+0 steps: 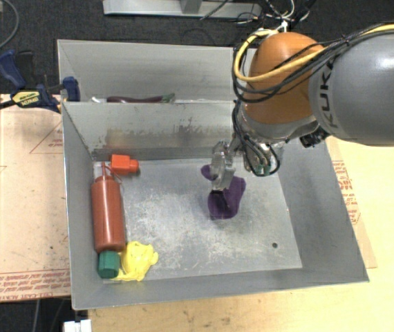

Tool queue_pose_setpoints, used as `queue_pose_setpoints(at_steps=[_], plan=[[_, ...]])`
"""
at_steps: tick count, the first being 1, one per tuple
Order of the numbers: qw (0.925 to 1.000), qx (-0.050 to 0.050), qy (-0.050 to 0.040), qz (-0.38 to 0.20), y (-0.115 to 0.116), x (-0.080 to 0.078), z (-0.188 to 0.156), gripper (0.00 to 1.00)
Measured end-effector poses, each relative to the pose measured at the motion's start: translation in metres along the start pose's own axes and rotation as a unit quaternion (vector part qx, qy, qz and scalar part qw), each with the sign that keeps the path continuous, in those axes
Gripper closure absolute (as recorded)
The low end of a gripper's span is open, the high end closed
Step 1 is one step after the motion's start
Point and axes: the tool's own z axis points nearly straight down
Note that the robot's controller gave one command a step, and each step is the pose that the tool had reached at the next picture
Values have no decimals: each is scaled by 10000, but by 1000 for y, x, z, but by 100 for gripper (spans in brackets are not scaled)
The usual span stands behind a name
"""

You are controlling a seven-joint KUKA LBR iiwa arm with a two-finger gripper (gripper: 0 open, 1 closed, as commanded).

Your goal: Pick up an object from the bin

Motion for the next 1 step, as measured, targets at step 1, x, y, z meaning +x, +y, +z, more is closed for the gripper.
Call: queue_pose_setpoints(at_steps=[1], plan=[[10000, 0, 0, 1, 0, 0, 0, 100]])
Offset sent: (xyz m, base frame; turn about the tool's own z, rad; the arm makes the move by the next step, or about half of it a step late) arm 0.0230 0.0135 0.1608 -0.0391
